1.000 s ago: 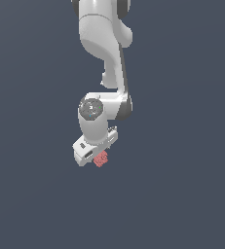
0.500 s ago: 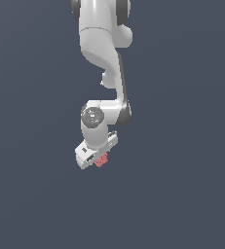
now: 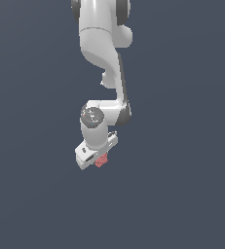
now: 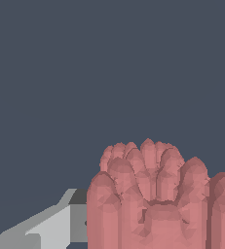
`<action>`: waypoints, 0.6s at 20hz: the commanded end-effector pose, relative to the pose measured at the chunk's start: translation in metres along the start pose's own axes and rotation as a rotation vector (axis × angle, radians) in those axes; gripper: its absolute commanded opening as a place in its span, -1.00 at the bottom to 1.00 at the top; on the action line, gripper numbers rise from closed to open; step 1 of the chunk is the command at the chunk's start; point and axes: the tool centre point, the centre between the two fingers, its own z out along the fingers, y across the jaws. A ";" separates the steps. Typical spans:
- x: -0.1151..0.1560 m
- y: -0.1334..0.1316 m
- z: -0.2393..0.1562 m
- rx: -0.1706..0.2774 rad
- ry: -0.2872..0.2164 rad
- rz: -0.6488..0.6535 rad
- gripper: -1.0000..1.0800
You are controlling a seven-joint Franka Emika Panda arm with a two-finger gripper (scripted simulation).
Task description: Pick up the object and move it to a goal position.
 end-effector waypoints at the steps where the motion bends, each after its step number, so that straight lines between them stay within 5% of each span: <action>1: 0.000 0.000 0.000 0.000 0.000 0.000 -1.00; 12: 0.043 -0.031 -0.002 0.000 0.000 0.000 -1.00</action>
